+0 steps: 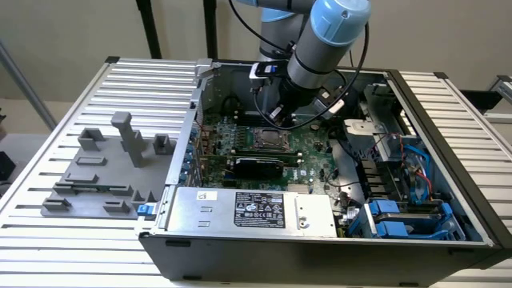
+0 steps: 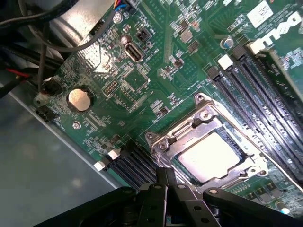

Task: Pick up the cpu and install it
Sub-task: 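Install the second cpu locking lever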

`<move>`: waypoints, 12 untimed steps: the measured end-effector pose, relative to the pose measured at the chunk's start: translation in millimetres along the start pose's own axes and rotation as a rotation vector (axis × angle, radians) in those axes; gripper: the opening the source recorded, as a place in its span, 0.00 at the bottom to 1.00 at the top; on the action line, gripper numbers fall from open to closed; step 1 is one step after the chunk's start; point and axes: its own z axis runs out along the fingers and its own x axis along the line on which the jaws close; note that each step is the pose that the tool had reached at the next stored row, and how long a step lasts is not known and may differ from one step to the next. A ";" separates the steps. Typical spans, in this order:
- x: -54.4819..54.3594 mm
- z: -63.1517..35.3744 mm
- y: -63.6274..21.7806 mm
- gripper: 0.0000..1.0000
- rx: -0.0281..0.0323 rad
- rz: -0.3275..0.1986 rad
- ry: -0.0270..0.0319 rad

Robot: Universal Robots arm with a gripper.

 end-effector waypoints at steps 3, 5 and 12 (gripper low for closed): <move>-5.9 -9.4 3.3 0.11 0.0000 0.000 0.0000; -10.1 -16.1 5.2 0.11 0.0000 0.000 0.0001; -26.0 -35.7 11.7 0.11 -0.0001 0.000 -0.0001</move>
